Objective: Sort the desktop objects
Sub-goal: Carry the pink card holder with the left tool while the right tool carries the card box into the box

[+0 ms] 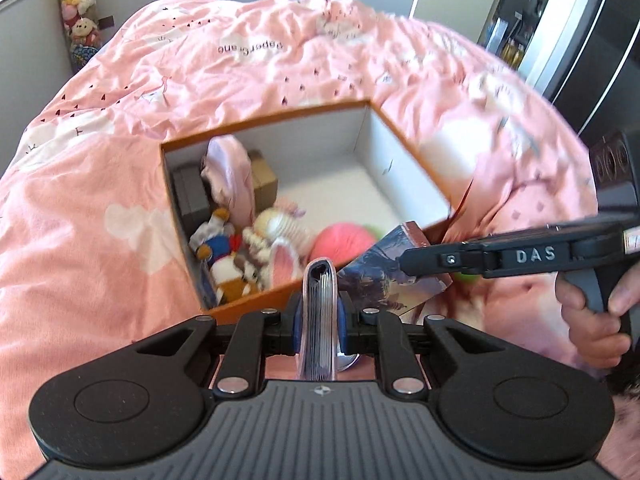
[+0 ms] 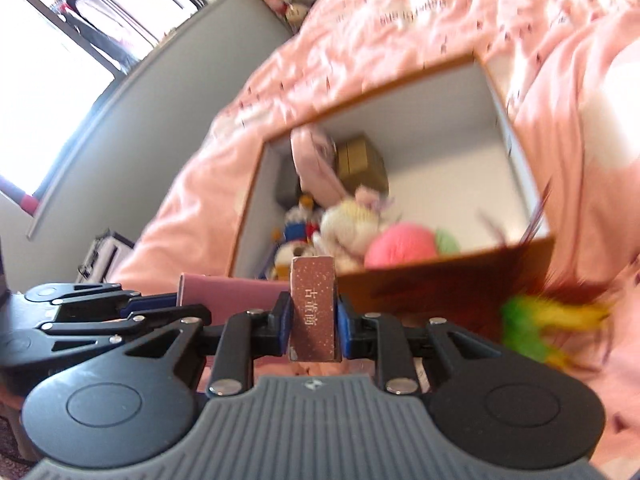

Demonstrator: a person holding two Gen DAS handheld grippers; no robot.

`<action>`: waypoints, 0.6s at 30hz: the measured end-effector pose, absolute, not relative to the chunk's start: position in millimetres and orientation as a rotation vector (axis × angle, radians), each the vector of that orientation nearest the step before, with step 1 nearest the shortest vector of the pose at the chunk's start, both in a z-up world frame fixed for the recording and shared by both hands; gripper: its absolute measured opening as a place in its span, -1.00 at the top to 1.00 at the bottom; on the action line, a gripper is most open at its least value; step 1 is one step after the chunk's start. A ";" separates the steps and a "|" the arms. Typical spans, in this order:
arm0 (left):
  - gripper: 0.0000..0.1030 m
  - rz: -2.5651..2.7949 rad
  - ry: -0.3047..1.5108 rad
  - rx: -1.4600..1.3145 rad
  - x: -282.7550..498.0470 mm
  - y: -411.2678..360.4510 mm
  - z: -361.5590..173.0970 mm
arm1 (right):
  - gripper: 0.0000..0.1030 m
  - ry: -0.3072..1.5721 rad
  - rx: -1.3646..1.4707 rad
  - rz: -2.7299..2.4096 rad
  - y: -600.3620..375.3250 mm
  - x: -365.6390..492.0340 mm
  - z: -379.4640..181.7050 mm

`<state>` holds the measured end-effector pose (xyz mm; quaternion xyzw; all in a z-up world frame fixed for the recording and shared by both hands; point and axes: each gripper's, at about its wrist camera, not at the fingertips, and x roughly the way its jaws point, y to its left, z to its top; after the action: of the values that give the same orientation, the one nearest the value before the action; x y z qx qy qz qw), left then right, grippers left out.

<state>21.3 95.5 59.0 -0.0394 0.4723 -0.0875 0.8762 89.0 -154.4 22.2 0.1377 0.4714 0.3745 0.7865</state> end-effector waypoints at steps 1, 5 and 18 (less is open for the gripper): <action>0.63 -0.185 0.978 -0.097 24.2 96.7 62.7 | 0.52 0.999 0.297 0.805 -157.0 90.4 27.3; 0.64 -0.159 0.914 -0.117 37.6 95.8 78.7 | 0.53 0.936 0.303 0.789 -164.2 99.8 41.5; 0.64 -0.114 0.891 -0.236 103.2 93.7 65.4 | 0.53 0.800 0.212 0.656 -156.1 147.9 48.2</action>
<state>103.2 93.7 65.4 -0.1136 0.4298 -0.0551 0.8940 147.9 -156.1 48.2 0.1010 0.3818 0.3131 0.8637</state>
